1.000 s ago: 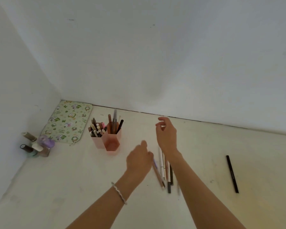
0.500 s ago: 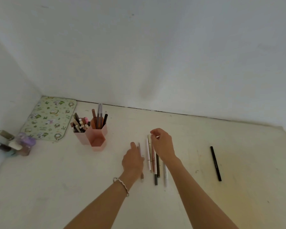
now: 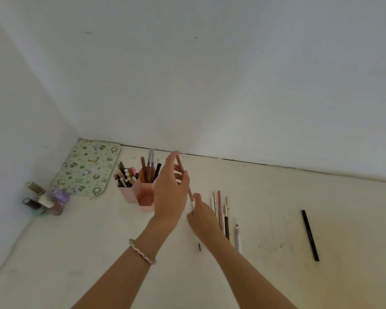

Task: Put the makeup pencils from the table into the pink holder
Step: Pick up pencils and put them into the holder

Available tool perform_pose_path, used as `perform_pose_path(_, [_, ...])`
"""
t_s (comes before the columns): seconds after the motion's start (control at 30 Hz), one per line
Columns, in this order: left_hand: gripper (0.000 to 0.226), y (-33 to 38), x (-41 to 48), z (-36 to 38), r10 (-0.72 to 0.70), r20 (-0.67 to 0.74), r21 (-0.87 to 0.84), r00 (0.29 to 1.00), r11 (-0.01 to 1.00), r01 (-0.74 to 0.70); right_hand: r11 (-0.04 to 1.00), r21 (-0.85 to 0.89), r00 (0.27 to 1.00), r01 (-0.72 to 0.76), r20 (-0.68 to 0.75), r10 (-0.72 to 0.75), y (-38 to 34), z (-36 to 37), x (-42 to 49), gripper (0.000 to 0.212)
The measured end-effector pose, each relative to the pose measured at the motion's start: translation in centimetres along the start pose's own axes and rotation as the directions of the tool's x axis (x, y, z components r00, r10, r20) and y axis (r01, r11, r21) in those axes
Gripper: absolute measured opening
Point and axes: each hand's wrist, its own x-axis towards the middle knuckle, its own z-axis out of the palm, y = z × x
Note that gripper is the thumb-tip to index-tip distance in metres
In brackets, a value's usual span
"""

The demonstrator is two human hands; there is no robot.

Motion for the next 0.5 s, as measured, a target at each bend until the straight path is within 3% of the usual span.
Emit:
perform_pose_path(0.07, [0.047,0.7,1.3,-1.6,0.091,-0.099,0.047,0.991,0.995,-0.087,0.994,0.102,0.989,0.043,-0.144,-0.028,-1.1,-1.8,1.0,0.049])
perform_pose_path(0.17, [0.043,1.0,3.7,-3.9,0.161,-0.234,0.103,0.959,0.985,-0.14,0.955,0.26,0.917,0.143,-0.398,-0.029,-2.5,-5.6,2.3,0.046])
perform_pose_path(0.23, [0.041,0.5,5.2,-4.7,0.166,-0.25,0.176,0.954,0.977,-0.124,0.906,0.35,0.861,0.239,-0.507,-0.031,-3.3,-7.6,3.0,0.046])
perform_pose_path(0.3, [0.033,-0.6,6.2,-4.7,0.172,-0.18,0.346,0.969,0.933,-0.102,0.872,0.388,0.826,0.298,-0.563,-0.032,-3.9,-8.7,3.3,0.047])
perform_pose_path(0.4, [0.024,-2.3,6.8,-4.5,0.104,0.045,0.727,0.994,0.679,-0.104,0.846,0.416,0.813,0.334,-0.581,-0.036,-4.8,-8.9,3.4,0.047])
perform_pose_path(0.5, [0.029,-3.0,7.0,-4.8,0.019,0.12,0.876,0.993,0.469,-0.115,0.827,0.431,0.817,0.362,-0.573,-0.06,-5.8,-8.0,3.3,0.042])
